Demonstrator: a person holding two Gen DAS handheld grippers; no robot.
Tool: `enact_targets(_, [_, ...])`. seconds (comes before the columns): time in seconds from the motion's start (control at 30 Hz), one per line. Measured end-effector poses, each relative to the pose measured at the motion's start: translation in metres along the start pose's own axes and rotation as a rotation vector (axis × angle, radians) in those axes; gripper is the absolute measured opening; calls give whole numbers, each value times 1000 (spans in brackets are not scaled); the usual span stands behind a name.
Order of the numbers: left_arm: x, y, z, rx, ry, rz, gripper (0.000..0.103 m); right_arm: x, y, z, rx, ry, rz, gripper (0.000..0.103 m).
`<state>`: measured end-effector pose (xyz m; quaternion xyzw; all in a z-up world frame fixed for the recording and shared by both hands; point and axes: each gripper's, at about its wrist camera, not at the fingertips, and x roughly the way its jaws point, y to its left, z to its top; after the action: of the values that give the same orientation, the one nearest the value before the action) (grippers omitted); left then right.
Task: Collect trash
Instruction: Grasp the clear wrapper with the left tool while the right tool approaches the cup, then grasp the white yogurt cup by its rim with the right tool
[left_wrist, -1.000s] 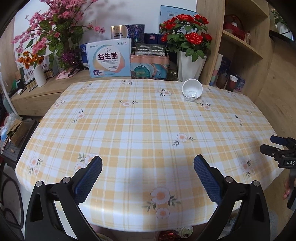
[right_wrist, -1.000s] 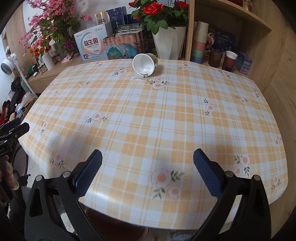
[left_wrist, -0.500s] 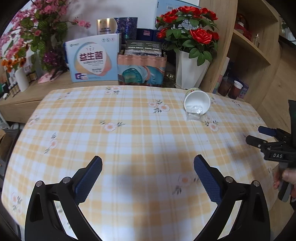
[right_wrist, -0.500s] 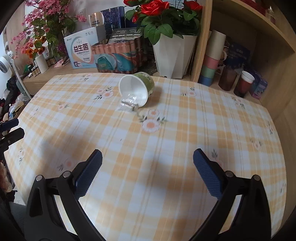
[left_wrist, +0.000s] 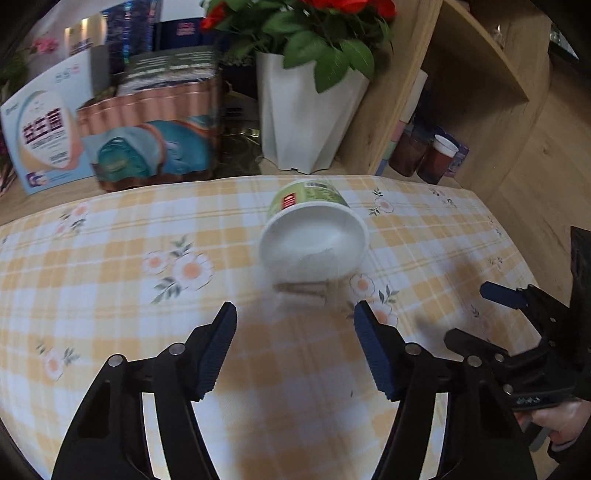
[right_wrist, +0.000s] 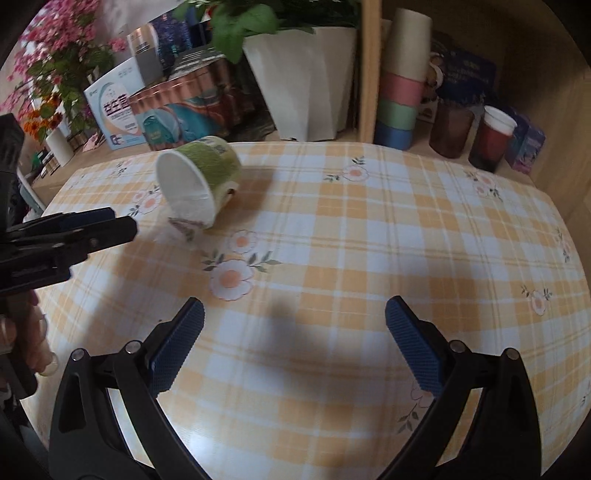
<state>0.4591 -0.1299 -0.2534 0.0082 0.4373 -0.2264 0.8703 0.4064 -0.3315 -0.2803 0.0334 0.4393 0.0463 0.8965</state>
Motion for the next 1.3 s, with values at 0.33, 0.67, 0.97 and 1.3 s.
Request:
enact_targets(0.33, [56,-5,18,28,111,15,54,2,-24,8,20,-18,12,97])
enact_targets(0.67, [20,7,-14,71,130,-100,39,8,15,35,-107,-67,85,97])
enact_targets(0.97, [-36,66,-34,6,42,-34,39,27,65,82,-13,-98,130,97])
enact_targets(1.3, [-71,109,-46,-67,-17,1,39,69,77,104,263,-71,-54,97])
